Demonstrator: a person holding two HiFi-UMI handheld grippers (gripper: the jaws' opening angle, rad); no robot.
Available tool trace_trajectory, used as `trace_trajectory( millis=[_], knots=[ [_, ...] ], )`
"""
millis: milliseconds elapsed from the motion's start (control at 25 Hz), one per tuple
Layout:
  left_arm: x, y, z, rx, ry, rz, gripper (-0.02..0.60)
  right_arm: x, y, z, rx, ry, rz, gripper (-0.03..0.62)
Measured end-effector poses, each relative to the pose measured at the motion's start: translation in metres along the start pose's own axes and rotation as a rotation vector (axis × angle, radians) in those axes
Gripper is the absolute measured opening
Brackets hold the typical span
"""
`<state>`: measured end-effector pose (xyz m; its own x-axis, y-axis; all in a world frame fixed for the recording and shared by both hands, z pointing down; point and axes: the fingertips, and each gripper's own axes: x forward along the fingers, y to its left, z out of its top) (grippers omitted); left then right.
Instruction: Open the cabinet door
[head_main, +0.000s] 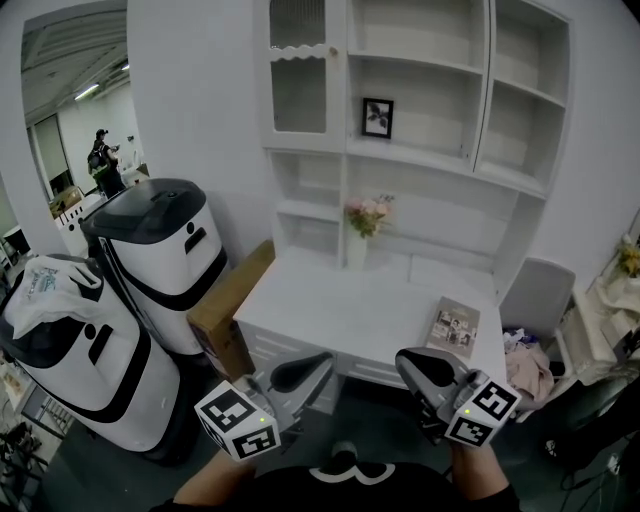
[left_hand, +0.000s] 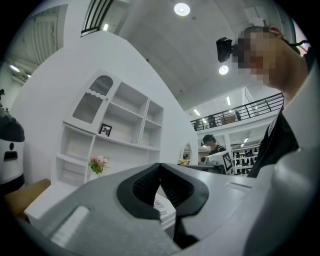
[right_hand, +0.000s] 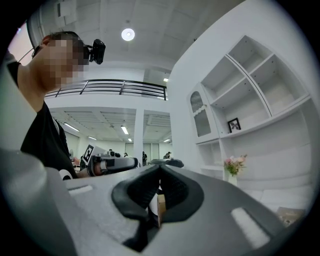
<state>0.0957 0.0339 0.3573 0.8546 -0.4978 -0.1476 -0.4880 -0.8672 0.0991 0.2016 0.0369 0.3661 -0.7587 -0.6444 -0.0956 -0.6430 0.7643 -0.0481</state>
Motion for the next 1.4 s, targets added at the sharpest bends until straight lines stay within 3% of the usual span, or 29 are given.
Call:
trace_trajectory(
  millis=[400, 920, 1160, 1400],
  knots=[
    [0.032, 0.068, -0.011, -0.011, 0.014, 0.032, 0.006, 0.056, -0.060, -0.013, 0.023, 0.008, 0.034, 0.003],
    [0.140, 0.232, 0.005, -0.007, -0.002, 0.065, 0.006, 0.179, -0.215, 0.005, -0.014, 0.008, 0.074, 0.003],
    [0.197, 0.286, 0.044, 0.092, -0.040, 0.057, 0.007, 0.222, -0.279, 0.051, -0.132, -0.026, 0.088, 0.003],
    [0.227, 0.316, 0.091, 0.218, -0.102, 0.097, 0.008, 0.245, -0.311, 0.092, -0.222, -0.083, 0.100, 0.003]
  ],
)
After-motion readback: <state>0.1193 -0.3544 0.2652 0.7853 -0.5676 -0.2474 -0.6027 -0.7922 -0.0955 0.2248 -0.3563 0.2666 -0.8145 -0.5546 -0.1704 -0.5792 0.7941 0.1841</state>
